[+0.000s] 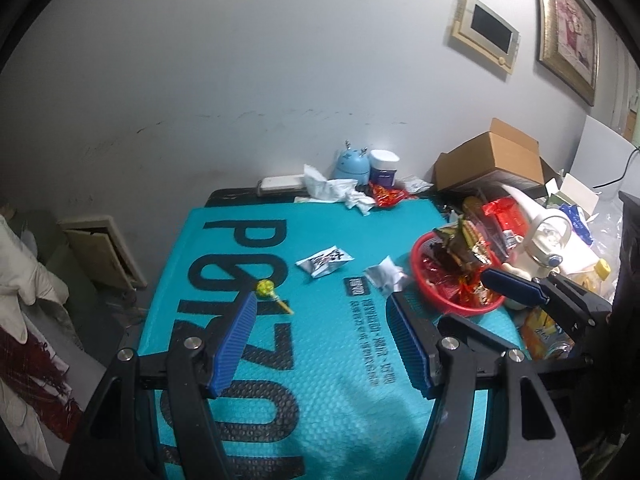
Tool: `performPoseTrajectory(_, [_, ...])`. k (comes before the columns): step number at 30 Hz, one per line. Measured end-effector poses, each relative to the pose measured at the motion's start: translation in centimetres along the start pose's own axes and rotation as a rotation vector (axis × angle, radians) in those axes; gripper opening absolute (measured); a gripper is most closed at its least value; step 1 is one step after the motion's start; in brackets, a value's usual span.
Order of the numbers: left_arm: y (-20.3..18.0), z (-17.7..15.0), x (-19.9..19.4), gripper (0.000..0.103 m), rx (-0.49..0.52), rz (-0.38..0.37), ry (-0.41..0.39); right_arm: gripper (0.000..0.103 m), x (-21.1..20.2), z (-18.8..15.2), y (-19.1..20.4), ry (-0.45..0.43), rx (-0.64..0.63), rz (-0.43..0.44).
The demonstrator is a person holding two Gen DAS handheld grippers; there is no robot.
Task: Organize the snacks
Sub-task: 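Move both tools back over the mat toward the yellow lollipop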
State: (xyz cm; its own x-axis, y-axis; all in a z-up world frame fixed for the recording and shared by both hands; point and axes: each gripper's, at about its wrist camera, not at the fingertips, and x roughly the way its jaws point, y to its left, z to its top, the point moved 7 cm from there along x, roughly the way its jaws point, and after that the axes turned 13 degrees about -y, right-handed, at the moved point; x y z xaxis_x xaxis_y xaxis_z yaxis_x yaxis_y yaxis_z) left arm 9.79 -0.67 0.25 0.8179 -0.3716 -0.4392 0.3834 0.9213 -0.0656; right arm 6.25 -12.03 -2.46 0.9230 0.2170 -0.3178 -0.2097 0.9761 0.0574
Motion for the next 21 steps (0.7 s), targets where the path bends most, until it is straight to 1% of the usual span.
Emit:
performPoseTrajectory(7, [2.2,-1.0,1.8,0.066,-0.01,0.014,0.032,0.066,3.2,-0.9,0.6,0.038,0.017,0.026])
performPoseTrajectory(12, [3.9,-1.8,4.4,0.066,-0.03,0.023,0.062,0.066,6.0,-1.6,0.3,0.078,0.024,0.038])
performPoseTrajectory(17, [5.0,-2.6,7.2,0.066,-0.059,0.019,0.081,0.066,8.3,-2.6,-0.3,0.11,0.034,0.028])
performPoseTrajectory(21, [5.0,-3.3,9.7,0.066,-0.051,0.001,0.102,0.066,9.8,-4.2,-1.5,0.143,0.048,-0.011])
